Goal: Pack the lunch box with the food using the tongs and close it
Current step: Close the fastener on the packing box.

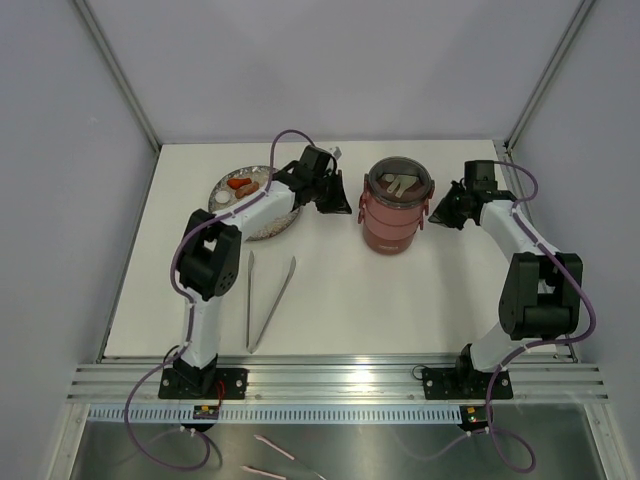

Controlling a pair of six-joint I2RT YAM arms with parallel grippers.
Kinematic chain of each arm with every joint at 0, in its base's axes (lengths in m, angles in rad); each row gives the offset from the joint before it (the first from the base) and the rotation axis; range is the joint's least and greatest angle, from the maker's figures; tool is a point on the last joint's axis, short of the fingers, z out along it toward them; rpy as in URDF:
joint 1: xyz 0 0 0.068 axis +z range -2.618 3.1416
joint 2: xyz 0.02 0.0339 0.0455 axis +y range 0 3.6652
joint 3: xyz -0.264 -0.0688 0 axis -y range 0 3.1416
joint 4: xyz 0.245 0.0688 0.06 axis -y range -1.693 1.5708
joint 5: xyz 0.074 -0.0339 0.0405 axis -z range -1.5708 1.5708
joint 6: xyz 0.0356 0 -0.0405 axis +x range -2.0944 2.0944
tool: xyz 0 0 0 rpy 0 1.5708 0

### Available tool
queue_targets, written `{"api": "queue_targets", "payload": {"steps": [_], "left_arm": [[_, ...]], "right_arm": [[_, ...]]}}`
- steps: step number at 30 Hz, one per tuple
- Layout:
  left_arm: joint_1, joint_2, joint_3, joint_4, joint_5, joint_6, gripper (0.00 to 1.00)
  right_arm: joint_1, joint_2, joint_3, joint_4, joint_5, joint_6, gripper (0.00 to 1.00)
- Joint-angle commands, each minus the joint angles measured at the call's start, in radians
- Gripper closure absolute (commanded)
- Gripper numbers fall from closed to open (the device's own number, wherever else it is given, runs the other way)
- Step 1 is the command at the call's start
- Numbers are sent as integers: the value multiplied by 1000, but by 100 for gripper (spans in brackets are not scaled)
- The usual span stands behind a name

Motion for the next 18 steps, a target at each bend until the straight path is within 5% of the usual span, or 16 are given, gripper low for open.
{"api": "queue_targets", "payload": {"steps": [1,18], "left_arm": [[19,-56,-2,64,26,-5,100],[-79,155,211,3,88,-30,100]], "right_arm": [[-22,-32,2,-1,20,-23,100],[92,88,40,94,-98,63,100]]}}
